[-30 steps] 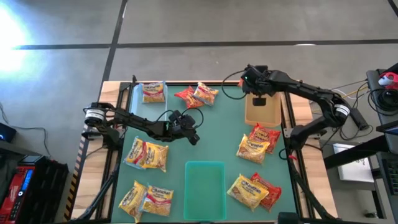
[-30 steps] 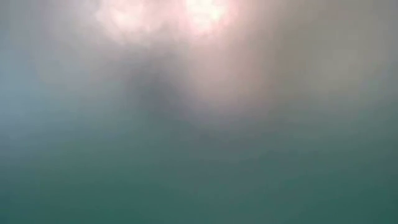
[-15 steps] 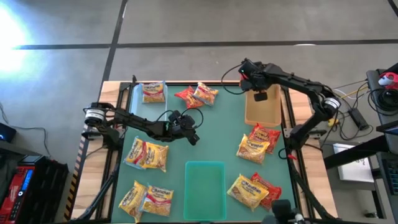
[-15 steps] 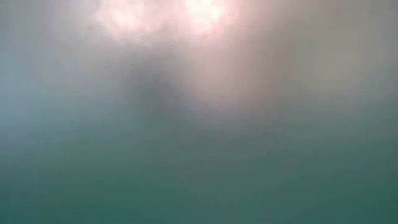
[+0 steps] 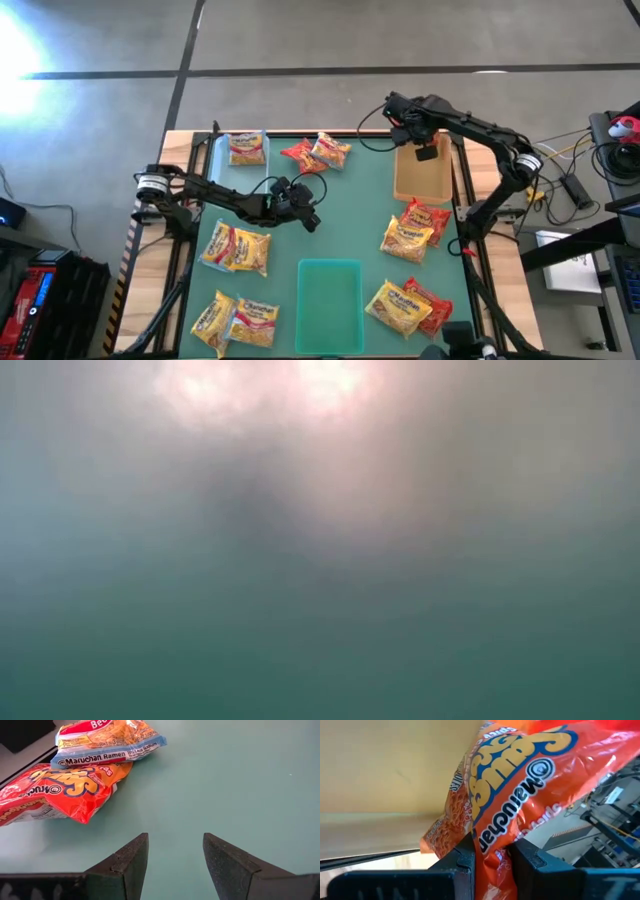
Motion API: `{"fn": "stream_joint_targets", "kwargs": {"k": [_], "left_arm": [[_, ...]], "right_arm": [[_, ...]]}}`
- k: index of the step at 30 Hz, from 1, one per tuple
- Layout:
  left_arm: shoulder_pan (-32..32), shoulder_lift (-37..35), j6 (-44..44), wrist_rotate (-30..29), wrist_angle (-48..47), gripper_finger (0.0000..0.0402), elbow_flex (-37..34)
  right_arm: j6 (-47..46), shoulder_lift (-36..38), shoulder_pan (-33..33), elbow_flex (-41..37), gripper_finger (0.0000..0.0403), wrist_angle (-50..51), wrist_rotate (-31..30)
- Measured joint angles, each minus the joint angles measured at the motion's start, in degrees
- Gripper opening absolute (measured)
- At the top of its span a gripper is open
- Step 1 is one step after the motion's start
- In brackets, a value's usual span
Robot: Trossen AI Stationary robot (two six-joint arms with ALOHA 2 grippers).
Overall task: Sort Maruchan noodles
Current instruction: Put the red noodle pack into the orange bin, then put the yellow noodle pack into the green bin
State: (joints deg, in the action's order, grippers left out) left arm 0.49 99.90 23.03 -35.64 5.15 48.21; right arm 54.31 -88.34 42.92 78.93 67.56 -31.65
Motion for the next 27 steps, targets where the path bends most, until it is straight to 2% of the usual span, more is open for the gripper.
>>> {"fn": "stream_joint_targets", "kwargs": {"k": [9, 17, 24, 27], "left_arm": [[0.0, 0.0, 0.0, 0.0, 0.0, 0.0174, -0.02], [0.0, 0.0, -0.01, 0.0, 0.0, 0.0174, -0.02], [0.0, 0.0, -0.02, 0.0, -0.02, 0.0174, -0.13], [0.0, 0.0, -0.02, 0.0, -0.01, 0.0174, -0.13]], "right_arm": [[-5.54, -5.99, 2.27, -0.3, 0.0068, -0.17, -0.5], [-3.54, -10.72, 2.6, -0.32, 0.0068, -1.22, 0.05], [-6.08, -10.02, 2.67, -0.1, 0.0068, -3.93, -0.02], [-10.88, -8.76, 2.6, 1.41, 0.0068, -4.02, -0.71]]}}
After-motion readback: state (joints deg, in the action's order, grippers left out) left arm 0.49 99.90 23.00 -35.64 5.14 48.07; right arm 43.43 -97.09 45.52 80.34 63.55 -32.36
